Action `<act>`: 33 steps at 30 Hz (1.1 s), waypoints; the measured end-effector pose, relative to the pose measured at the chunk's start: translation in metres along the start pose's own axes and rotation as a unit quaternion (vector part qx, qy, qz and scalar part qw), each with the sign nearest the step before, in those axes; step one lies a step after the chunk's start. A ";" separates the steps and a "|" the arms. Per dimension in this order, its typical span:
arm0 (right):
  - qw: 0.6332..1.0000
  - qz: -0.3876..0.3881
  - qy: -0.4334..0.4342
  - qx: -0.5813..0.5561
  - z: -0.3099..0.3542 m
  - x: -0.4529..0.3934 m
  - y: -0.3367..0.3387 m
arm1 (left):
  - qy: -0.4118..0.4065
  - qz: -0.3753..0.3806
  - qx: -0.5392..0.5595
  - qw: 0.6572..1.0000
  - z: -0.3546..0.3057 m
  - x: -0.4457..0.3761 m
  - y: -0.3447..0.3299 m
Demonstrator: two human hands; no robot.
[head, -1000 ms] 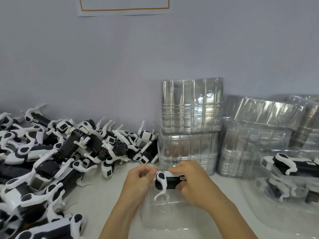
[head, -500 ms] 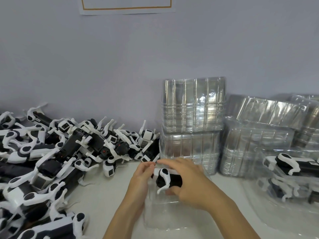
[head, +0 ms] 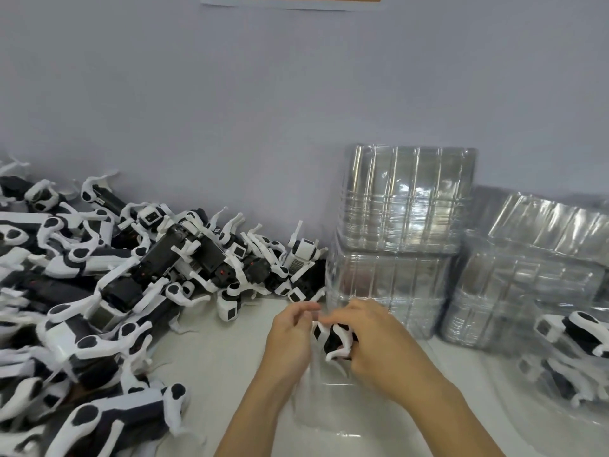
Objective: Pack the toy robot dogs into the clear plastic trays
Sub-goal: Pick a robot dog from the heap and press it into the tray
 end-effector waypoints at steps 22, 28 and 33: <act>0.994 -0.017 -0.040 -0.102 -0.008 0.004 -0.002 | 0.002 -0.016 -0.003 1.000 -0.001 0.003 0.001; 0.989 0.014 -0.046 -0.136 -0.013 0.005 -0.001 | 0.002 -0.013 0.000 1.000 -0.001 0.002 0.001; 0.982 0.061 -0.028 -0.178 -0.014 0.009 0.001 | 0.006 -0.017 0.003 1.000 0.000 0.002 0.002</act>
Point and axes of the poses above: each hand's wrist, its own x-axis away from the middle knuckle, its own y-axis out of the back of the hand, z = x × y, the point moved 7 cm from there along -x, towards the middle knuckle, and after that the axes turned 1 degree about z, right-handed, at the moved point
